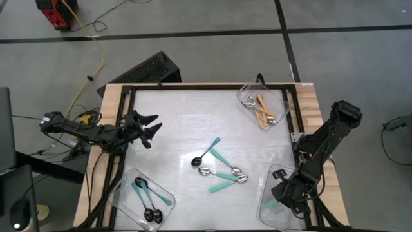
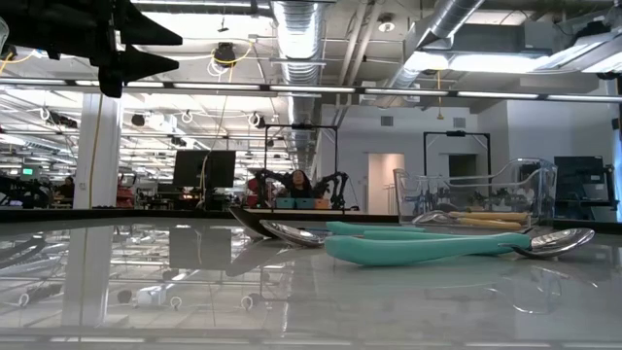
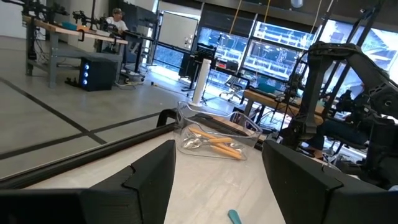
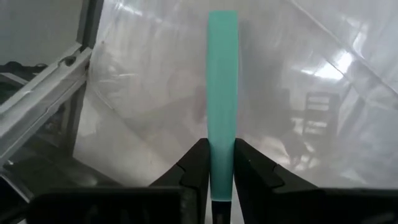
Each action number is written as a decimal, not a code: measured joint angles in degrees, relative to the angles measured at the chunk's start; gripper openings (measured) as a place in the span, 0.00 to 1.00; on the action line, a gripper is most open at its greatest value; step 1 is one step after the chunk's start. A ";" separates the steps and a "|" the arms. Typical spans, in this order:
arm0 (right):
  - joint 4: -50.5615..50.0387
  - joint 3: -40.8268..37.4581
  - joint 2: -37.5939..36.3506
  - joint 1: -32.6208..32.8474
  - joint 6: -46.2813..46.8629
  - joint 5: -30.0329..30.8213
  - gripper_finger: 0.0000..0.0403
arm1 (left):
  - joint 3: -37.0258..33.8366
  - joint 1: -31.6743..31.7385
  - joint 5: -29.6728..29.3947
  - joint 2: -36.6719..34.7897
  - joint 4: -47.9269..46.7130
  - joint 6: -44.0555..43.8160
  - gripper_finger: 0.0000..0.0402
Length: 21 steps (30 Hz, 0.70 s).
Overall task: Sort silverware by color (type)
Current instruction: Put the green spoon into the bottom right transparent bin
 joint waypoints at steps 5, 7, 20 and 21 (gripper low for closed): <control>-0.16 0.00 0.02 0.00 1.84 -0.07 0.23 | 0.00 0.00 0.01 -0.02 -0.01 0.13 0.56; -0.20 0.00 0.02 0.00 2.39 -0.19 0.23 | 0.00 0.00 0.00 0.00 0.00 0.15 0.56; -1.67 -0.07 0.04 -0.80 7.06 2.16 0.23 | 0.00 0.00 0.01 0.00 0.00 0.19 0.56; -1.68 -0.07 0.04 -0.79 7.06 2.16 0.24 | 0.00 0.00 0.00 0.00 0.00 0.20 0.56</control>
